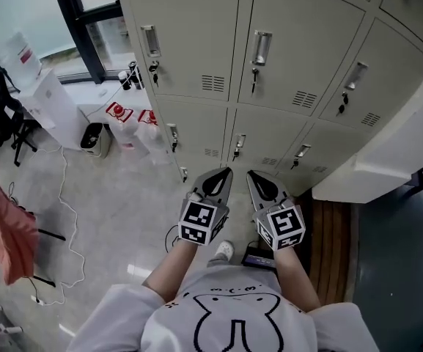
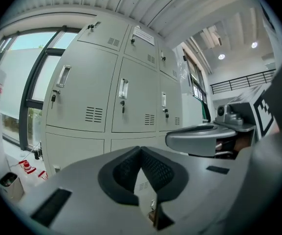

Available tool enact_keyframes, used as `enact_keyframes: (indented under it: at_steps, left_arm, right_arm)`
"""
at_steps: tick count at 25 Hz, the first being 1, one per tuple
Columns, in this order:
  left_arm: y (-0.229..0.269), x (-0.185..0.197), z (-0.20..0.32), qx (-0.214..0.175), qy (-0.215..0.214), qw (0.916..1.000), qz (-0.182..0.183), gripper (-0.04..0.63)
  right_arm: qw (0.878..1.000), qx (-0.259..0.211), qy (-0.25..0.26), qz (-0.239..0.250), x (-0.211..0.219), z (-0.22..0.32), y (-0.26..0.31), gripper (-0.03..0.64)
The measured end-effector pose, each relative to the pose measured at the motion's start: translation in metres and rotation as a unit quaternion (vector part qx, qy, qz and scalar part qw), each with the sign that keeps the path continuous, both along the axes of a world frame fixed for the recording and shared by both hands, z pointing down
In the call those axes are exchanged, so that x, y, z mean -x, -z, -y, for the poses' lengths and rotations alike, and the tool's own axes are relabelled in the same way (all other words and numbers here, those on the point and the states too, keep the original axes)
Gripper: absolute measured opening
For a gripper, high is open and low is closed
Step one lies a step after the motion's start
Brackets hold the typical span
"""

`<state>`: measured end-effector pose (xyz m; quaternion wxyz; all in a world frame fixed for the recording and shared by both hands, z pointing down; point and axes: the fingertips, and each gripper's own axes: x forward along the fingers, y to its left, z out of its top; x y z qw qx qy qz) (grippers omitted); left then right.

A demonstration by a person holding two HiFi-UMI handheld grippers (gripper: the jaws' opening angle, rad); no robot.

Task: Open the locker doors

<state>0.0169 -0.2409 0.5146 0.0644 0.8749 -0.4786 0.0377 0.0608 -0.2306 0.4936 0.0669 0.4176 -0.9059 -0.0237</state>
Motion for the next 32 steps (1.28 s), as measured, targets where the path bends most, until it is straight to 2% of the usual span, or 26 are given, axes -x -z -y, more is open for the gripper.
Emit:
enact_keyframes:
  at_steps: [5,11,15,22,29,32]
  left_arm:
    - [-0.016,0.007,0.050,0.021,0.015,0.9997,0.000,0.015]
    - [-0.036,0.009,0.086,0.043,0.016,0.9989,0.012,0.015]
    - [-0.049,0.012,0.099,0.062,0.014,0.9979,0.014,0.015]
    - [-0.058,0.023,0.129,0.082,0.019,0.9965,0.007,0.015]
    - [-0.071,0.030,0.146,0.095,0.005,0.9952,0.022,0.015]
    - [-0.079,0.032,0.148,0.098,-0.008,0.9948,0.027,0.015]
  right_arm:
    - [1.000,0.023,0.015,-0.005,0.005,0.058,-0.031,0.012]
    - [0.997,0.077,0.014,0.010,0.001,0.112,-0.083,0.014]
    - [0.995,0.102,0.017,-0.002,0.008,0.138,-0.116,0.066]
    - [0.982,0.187,-0.024,0.007,0.013,0.188,-0.194,0.175]
    - [0.974,0.219,-0.065,0.005,0.020,0.221,-0.239,0.204]
    - [0.973,0.217,-0.075,0.001,0.026,0.238,-0.250,0.204]
